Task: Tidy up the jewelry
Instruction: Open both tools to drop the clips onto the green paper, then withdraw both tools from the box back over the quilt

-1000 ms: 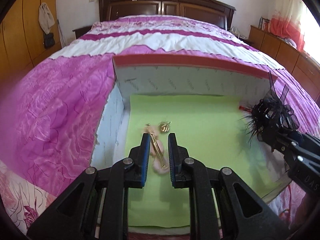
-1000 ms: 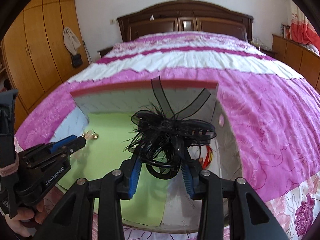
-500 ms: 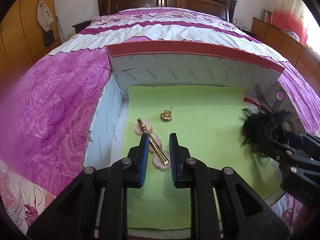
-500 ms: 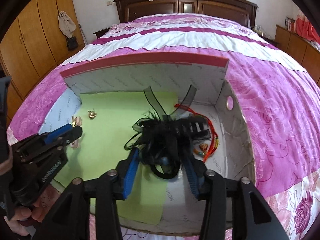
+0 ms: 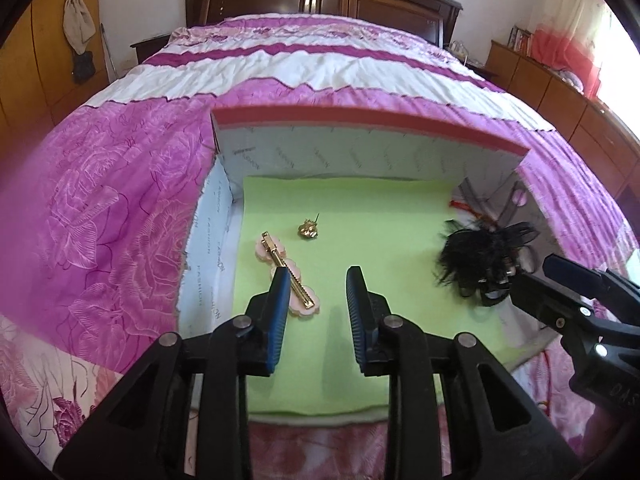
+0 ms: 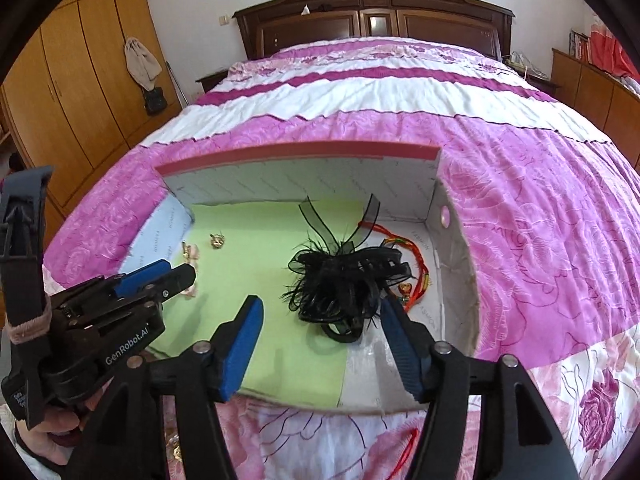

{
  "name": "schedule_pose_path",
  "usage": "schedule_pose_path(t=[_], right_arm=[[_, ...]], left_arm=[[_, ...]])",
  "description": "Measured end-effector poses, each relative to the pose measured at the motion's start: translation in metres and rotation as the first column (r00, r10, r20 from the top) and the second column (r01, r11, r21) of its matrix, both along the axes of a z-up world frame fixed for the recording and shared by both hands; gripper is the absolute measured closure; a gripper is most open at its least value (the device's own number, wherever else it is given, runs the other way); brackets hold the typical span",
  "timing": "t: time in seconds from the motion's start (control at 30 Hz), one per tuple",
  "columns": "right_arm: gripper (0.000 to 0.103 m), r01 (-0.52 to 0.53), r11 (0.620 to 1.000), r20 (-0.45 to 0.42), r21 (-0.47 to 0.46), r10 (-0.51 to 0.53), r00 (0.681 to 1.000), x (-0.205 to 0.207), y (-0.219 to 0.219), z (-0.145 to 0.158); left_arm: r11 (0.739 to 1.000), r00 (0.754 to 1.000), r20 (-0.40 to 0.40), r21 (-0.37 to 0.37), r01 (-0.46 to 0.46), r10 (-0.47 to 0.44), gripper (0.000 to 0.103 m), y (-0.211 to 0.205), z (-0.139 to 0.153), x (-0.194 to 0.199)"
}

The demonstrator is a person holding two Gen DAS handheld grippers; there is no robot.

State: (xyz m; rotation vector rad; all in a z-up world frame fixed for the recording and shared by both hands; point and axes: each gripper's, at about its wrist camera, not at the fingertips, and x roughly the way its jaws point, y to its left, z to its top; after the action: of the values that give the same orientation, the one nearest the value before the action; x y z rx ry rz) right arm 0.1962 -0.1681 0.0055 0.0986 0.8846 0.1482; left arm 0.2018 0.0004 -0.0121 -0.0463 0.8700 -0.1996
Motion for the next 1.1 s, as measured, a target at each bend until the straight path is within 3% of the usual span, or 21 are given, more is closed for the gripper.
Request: schedule_pose_path(t=[0.23,0.7,1.1], right_arm=[[0.037,0.014,0.998,0.092,0.060,-0.020,0.996,-0.023,-0.008,0.019],[0.032,0.026,0.990,0.303,0.138,-0.067,0.951,-0.078,-0.017,0.053],[0.031,0.018,0.992,0.373,0.123,-0.063,0.926,-0.124,-0.025,0.075]], left_arm=[[0.999,0.998,0.066,-0.035,0.013,-0.011,0.082,0.000,0.024,-0.020],[0.998,0.976,0.220,-0.066,0.019,-0.004,0.080,0.011,0.067,-0.070],[0.997,0.972,0.233,-0.074,0.027,-0.009,0.076,0.025,0.081,-0.100]])
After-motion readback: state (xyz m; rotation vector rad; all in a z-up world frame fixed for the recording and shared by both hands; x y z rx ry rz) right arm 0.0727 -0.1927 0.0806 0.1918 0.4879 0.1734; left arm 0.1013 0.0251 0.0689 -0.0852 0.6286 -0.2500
